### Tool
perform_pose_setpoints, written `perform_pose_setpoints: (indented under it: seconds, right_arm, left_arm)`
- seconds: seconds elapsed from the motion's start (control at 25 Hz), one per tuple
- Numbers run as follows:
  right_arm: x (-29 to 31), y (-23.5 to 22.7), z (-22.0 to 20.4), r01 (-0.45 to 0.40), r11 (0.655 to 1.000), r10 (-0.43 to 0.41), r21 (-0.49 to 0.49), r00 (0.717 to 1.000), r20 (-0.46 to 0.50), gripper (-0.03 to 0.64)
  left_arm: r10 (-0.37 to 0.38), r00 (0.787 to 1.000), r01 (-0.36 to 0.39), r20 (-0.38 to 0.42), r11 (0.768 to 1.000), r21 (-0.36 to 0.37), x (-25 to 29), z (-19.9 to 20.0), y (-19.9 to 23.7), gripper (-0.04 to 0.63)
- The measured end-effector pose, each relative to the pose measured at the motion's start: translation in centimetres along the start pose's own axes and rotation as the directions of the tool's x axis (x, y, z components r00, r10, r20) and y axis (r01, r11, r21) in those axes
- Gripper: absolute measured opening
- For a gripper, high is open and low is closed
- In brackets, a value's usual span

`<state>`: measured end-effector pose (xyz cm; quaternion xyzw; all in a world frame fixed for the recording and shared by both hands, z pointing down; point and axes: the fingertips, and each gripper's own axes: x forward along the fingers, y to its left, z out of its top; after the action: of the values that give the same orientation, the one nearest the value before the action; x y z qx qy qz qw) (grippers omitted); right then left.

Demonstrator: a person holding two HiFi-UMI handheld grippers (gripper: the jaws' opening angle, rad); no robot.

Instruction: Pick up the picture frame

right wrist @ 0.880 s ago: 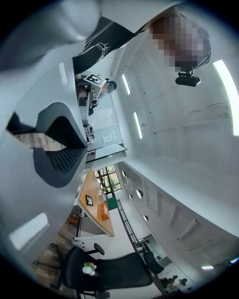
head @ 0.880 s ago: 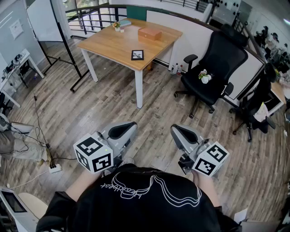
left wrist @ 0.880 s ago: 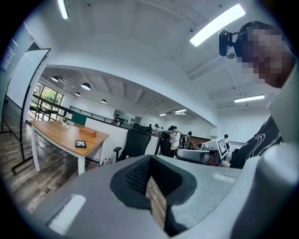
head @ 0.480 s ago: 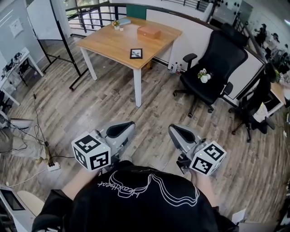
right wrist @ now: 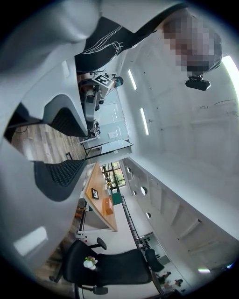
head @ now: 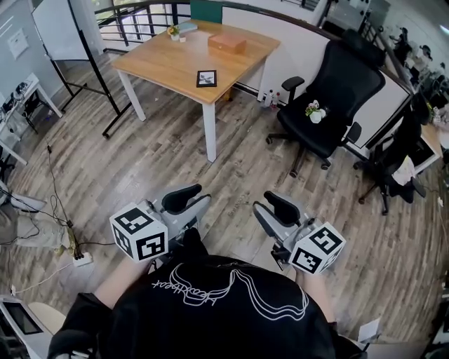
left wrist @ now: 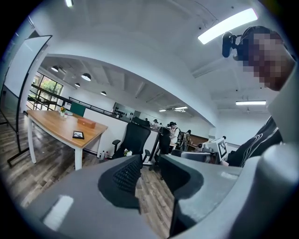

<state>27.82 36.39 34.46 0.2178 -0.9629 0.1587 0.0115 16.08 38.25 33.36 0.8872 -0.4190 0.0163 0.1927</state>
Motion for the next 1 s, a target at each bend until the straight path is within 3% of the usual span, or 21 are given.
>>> perform_pose_setpoints:
  seconds: [0.24, 0.52, 0.72, 1.0]
  right_arm:
    - [3.3, -3.7, -0.1, 0.052, 0.998, -0.052, 0.021, 0.998, -0.032, 0.237]
    - [12.0, -9.3, 0.6, 0.086, 0.995, -0.082, 0.043, 0.993, -0.089, 0.265]
    - [19.1, -13.7, 1.4, 0.121, 0.991, -0.111, 0.063, 0.985, -0.134, 0.272]
    - [29.8, -19.4, 3.5, 0.170, 0.982, -0.156, 0.082, 0.977, -0.148, 0.276]
  left_arm:
    - [0.000, 1.000, 0.000, 0.010, 0.999, -0.041, 1.7, 0.3, 5.2, 0.217]
    - [0.030, 1.000, -0.029, 0.001, 0.994, -0.103, 4.1, 2.5, 16.2, 0.297]
    - [0.027, 0.999, -0.029, -0.018, 0.992, -0.125, 6.4, 4.8, 24.5, 0.311]
    - [0.022, 0.990, -0.037, -0.138, 0.994, -0.107, 9.3, 6.5, 36.5, 0.310]
